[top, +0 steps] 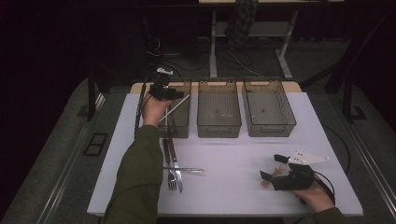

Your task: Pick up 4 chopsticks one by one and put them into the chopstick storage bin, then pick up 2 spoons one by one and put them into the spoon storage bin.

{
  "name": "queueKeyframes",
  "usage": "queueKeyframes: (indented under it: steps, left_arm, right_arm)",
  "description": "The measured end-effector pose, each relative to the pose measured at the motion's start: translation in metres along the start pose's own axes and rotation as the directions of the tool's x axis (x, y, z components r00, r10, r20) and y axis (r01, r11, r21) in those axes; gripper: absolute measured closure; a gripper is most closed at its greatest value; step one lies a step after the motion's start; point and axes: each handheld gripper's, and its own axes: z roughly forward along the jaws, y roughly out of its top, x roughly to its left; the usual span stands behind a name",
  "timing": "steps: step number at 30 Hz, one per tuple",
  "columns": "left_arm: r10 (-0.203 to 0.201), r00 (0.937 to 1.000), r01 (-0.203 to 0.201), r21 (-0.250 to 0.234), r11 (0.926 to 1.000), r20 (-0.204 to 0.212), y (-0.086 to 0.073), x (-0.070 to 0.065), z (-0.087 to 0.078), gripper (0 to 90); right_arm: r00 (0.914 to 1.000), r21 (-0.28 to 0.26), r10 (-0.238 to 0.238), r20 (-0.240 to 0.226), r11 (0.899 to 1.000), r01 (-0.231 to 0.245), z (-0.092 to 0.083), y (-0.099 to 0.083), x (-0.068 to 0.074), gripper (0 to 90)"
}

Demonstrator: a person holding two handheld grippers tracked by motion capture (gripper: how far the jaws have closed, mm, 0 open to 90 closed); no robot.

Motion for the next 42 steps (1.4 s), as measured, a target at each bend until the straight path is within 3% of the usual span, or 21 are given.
queueKeyframes:
  steps: [3,12,17,28,33,42]
  left_arm:
    - [-0.007,0.9989,0.008,-0.014,0.9999,0.047,-0.005,-0.005,-0.006,50.3]
    - [0.060,0.9915,-0.054,-0.057,0.9969,0.116,-0.025,-0.023,-0.029,43.3]
    - [0.074,0.9857,-0.064,-0.072,0.9954,0.152,-0.039,-0.035,-0.043,41.4]
    - [0.135,0.9645,-0.109,-0.121,0.9866,0.227,-0.069,-0.066,-0.060,35.7]
    - [0.149,0.9556,-0.117,-0.139,0.9833,0.254,-0.089,-0.079,-0.065,33.3]
    - [0.193,0.9456,-0.161,-0.138,0.9773,0.262,-0.120,-0.094,-0.076,30.2]
  right_arm:
    - [1.0000,0.000,-0.001,0.001,1.000,0.001,0.000,0.000,0.000,11.7]
    - [0.9998,0.010,-0.010,-0.017,1.000,0.010,0.002,0.000,0.000,11.7]
    - [0.9998,0.007,-0.015,-0.012,1.000,0.015,0.000,-0.001,0.001,11.7]
    - [1.0000,0.003,-0.008,-0.001,1.000,0.008,-0.003,-0.001,-0.001,11.7]
    - [1.0000,0.003,-0.006,0.002,1.000,0.006,-0.004,-0.001,-0.002,11.7]
    - [1.0000,0.000,-0.001,0.005,1.000,0.001,-0.005,-0.001,-0.003,11.7]
